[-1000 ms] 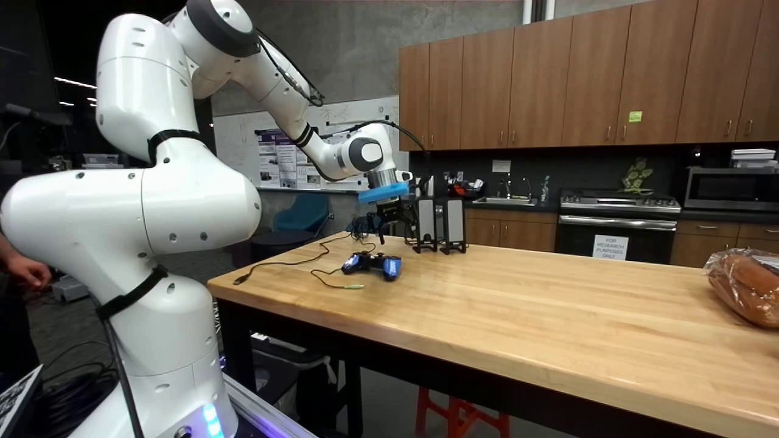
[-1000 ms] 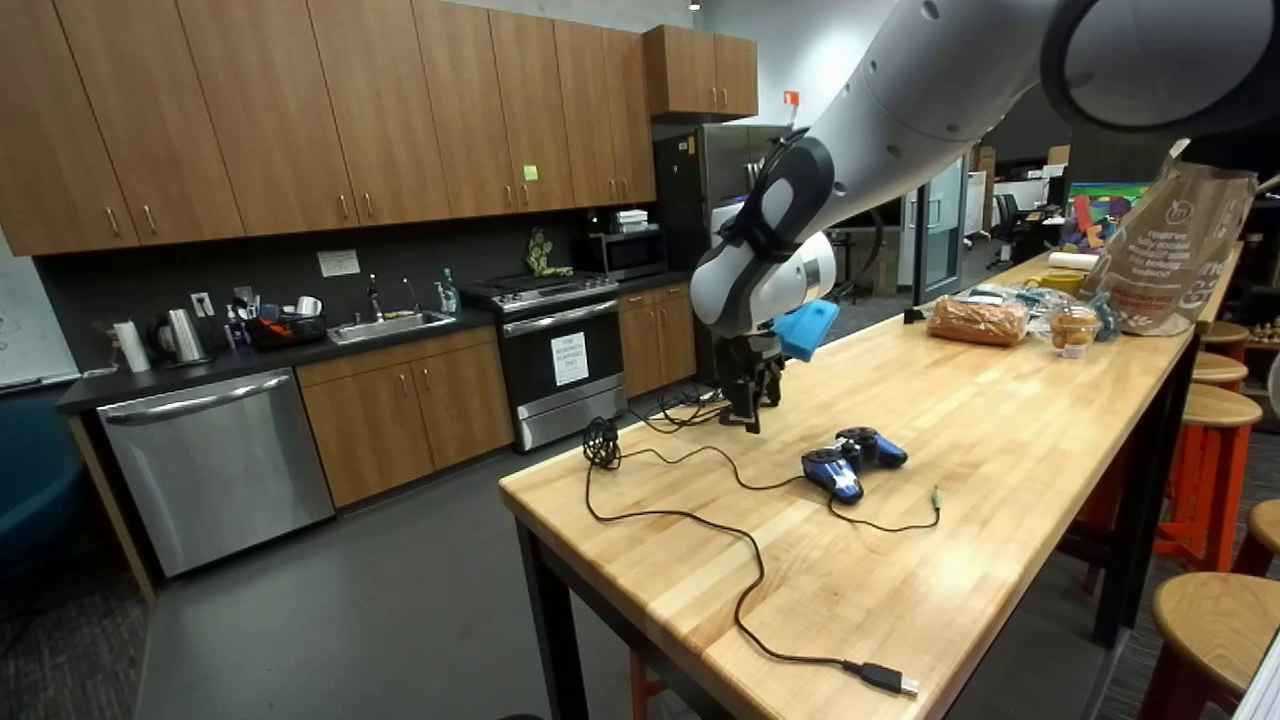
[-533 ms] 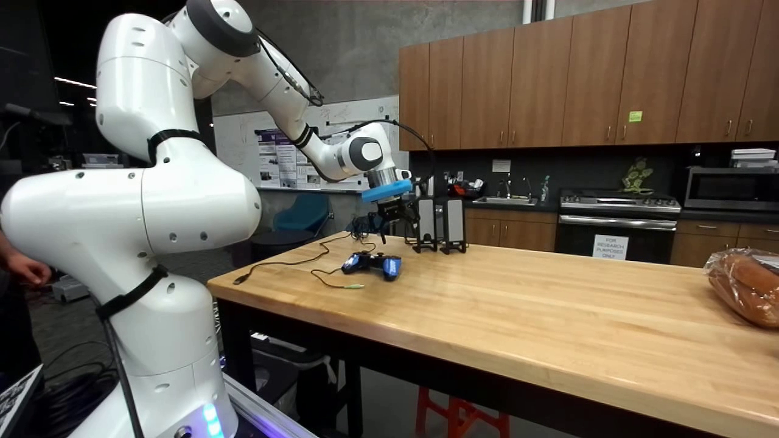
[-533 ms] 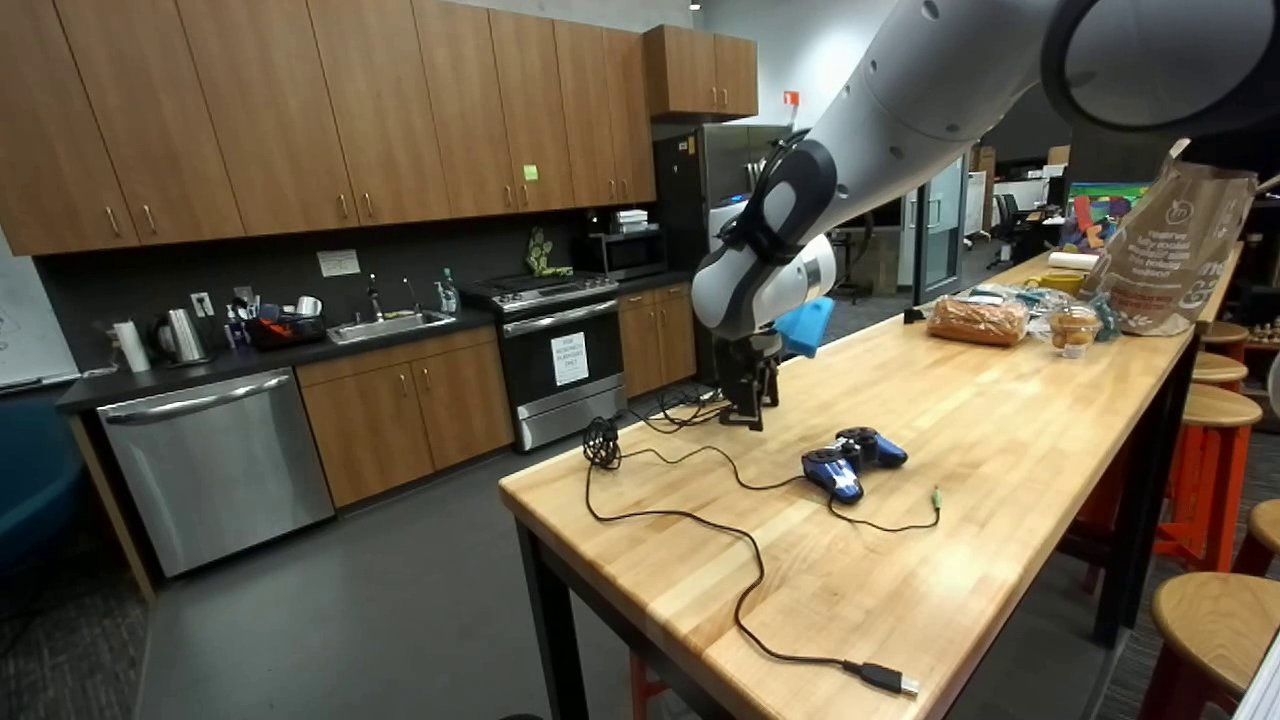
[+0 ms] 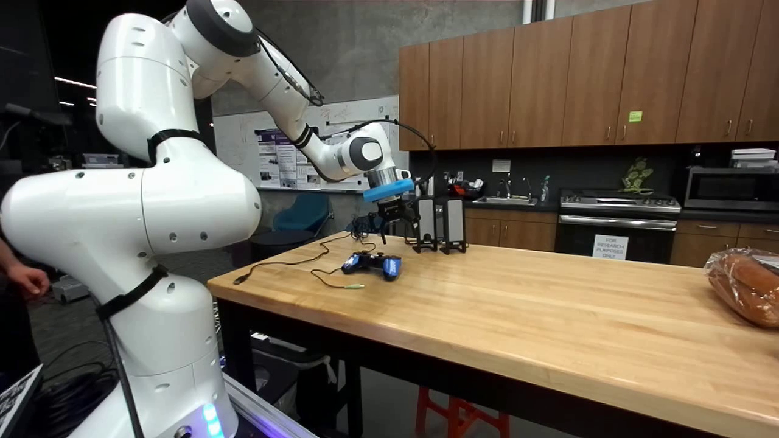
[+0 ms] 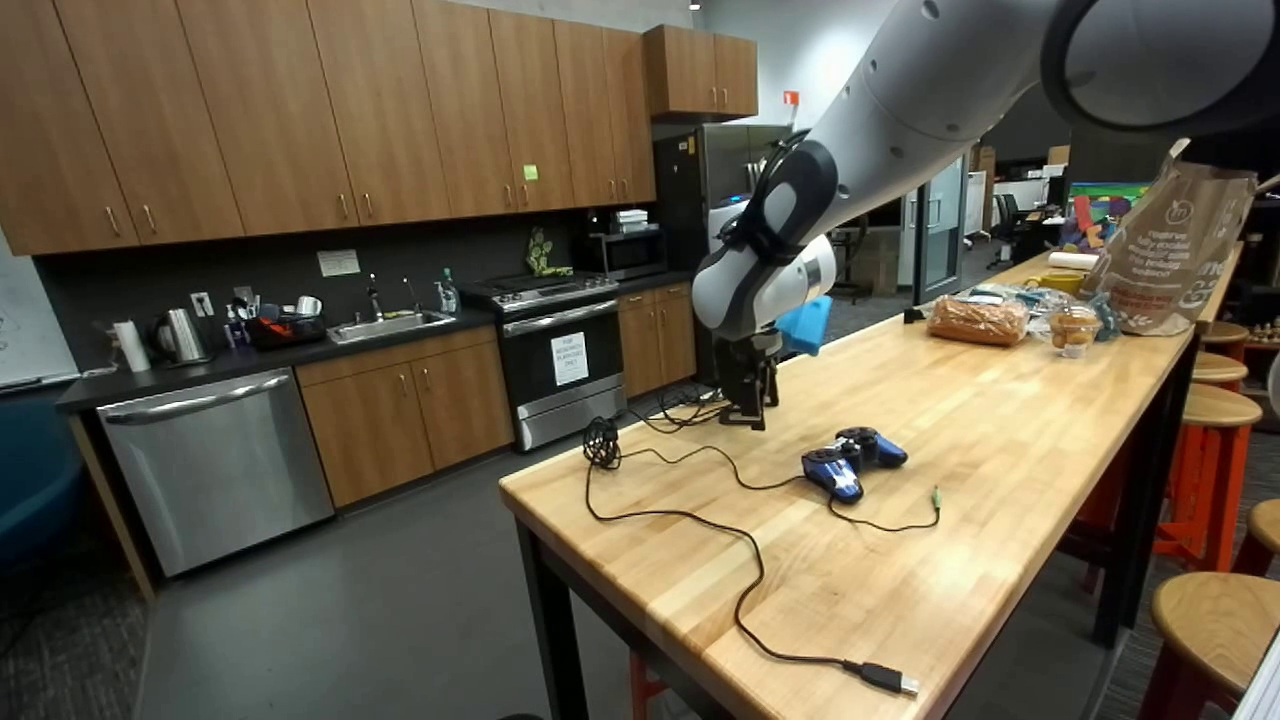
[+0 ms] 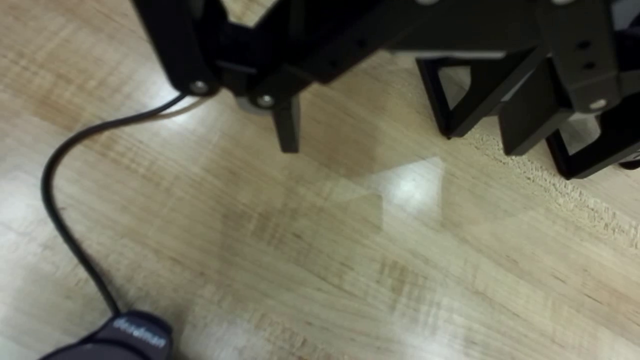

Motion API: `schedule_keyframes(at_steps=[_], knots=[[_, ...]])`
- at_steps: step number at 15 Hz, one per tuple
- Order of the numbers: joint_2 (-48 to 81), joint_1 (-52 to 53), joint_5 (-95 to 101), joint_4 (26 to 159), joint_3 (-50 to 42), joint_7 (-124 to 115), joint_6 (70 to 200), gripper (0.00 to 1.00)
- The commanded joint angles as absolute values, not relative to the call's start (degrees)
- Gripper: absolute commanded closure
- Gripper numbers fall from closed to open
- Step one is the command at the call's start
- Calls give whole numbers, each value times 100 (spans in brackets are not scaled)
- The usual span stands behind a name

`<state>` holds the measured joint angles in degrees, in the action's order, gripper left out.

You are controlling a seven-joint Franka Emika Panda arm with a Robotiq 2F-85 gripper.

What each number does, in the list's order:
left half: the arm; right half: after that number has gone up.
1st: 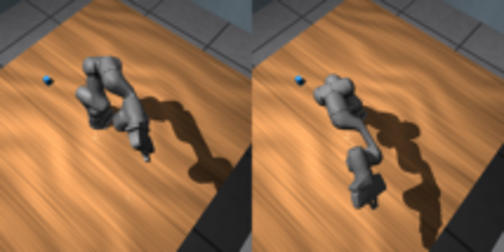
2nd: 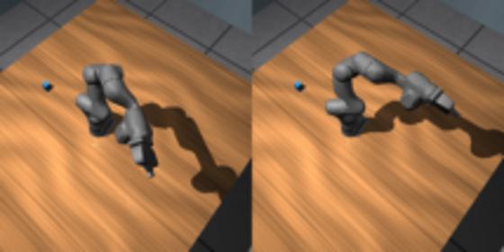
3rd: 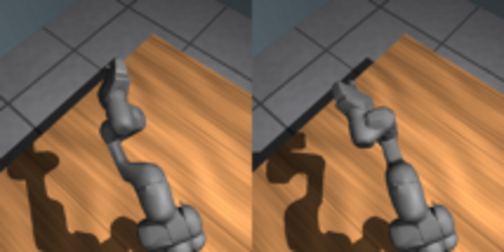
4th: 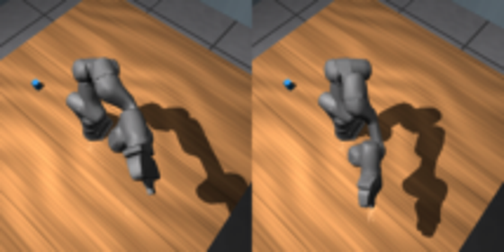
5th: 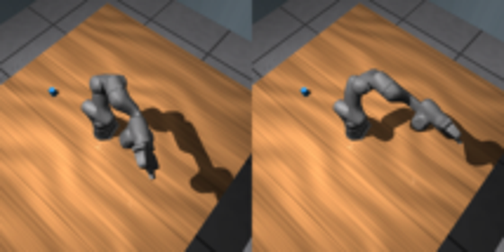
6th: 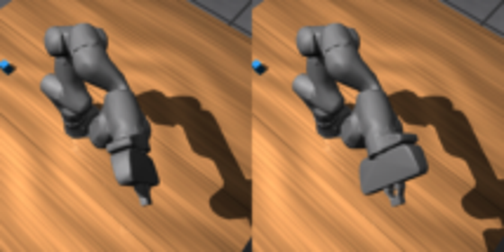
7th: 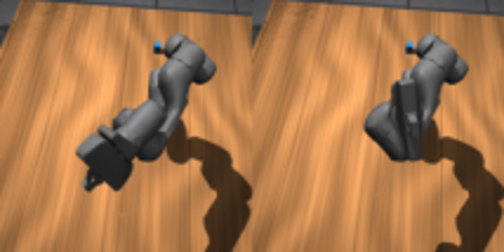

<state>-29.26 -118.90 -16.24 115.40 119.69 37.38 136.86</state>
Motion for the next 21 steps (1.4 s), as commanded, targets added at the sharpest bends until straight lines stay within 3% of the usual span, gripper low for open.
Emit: schedule_keyframes(at_steps=[1,21], knots=[[-2902,-11888,-1582,11546,11977,3705,13683,0],[-2956,-11913,-1291,11550,11990,3753,13900,0]])
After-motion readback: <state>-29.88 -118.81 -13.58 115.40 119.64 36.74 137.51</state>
